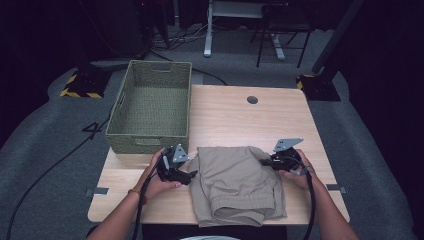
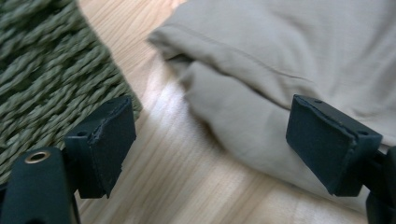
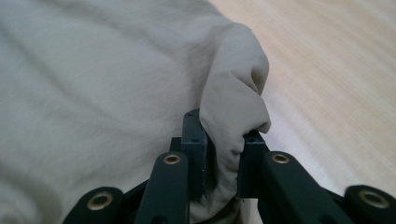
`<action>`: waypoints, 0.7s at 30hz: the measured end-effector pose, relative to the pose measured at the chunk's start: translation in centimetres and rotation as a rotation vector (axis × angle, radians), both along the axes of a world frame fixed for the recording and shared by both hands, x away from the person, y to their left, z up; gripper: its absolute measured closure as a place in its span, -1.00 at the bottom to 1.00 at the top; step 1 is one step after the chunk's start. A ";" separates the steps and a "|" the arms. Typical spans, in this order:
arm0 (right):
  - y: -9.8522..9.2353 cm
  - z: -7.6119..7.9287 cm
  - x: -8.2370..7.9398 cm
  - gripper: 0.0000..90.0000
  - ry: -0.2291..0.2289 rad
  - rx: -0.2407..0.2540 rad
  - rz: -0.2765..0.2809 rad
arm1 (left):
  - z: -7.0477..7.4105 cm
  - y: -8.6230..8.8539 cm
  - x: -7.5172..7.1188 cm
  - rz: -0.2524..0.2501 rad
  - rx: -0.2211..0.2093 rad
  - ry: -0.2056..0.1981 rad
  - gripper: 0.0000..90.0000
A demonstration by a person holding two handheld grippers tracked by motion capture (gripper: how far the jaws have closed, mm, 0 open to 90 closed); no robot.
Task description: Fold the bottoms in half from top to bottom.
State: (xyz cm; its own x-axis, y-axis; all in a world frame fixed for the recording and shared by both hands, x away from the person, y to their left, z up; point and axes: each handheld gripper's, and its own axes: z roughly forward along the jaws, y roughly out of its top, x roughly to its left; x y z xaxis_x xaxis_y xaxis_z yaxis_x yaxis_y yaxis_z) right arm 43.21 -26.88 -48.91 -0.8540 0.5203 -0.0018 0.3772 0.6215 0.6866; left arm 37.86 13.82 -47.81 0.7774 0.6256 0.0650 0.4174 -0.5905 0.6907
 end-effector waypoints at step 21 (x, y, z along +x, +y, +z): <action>-4.0 -0.1 -0.4 0.72 -0.027 -0.003 -0.012 | -1.4 -8.4 5.1 -0.045 0.013 0.103 -0.65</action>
State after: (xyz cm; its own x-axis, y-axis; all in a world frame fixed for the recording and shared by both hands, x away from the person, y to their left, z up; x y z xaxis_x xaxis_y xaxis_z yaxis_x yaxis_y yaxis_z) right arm 42.80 -30.87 -48.98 -0.8475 0.5302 -0.0268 0.3656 0.6195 0.6946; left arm 42.92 5.46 -49.24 0.8074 0.5899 -0.0086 0.4587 -0.6186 0.6379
